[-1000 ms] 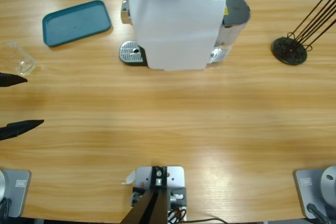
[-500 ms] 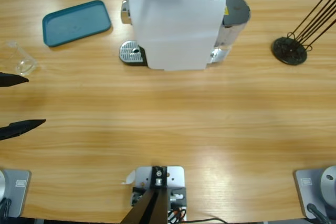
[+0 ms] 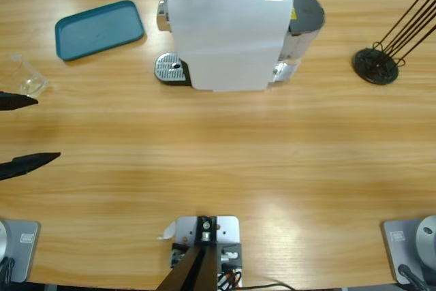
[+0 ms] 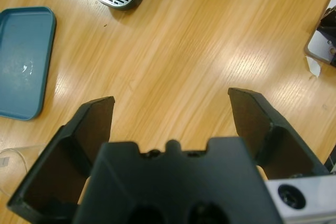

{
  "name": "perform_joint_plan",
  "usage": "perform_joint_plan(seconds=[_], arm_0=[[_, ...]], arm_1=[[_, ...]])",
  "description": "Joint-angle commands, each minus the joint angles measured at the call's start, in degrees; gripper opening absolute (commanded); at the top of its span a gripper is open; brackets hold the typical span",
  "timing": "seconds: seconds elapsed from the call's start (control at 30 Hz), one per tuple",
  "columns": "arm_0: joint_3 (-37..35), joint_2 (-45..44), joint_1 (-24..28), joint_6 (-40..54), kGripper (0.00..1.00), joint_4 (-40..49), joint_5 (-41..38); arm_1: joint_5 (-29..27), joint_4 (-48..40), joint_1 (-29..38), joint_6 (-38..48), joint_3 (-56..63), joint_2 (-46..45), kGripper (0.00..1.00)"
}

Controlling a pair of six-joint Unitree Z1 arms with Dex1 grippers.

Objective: Pour coffee

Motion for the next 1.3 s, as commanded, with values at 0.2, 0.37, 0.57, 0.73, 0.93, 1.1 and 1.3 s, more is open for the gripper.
perform_joint_plan(seconds=[0.2, 0.37, 0.57, 0.73, 0.93, 1.1, 1.3], arm_0=[[0.9, -0.8, 0.4, -0.8, 0.941, -1.4, 0.3], [0.2, -1.7, 0.4, -1.3, 0.938, -1.1, 0.2], [-1.8, -2.5, 0.3, -1.3, 0.941, 0.6, 1.1], [-1.6, -2.8, 0.3, -1.5, 0.940, 0.6, 1.6], [-1.3, -3.9, 0.3, -1.6, 0.936, 0.6, 2.4], [-0.8, -5.4, 0.3, -2.5, 0.936, 1.5, 2.4], [-0.7, -5.4, 0.3, -2.6, 0.936, 2.1, 2.5]], arm_1=[[-26.6, 0.9, 7.2, 38.6, 21.2, -16.6, 0.000], [-34.6, -0.7, 0.1, 48.3, 17.2, -14.4, 0.000], [-27.0, -7.5, -6.7, 50.9, 9.3, -4.7, 0.000], [-22.0, -8.8, -1.4, 54.5, 8.1, -0.8, 0.000], [-21.8, -13.5, 3.7, 56.5, 8.4, 0.5, 0.000], [-20.5, -16.0, 4.8, 56.7, 8.1, 5.6, 0.000], [-17.4, -21.6, 4.7, 56.9, 12.4, 9.5, 0.000]])
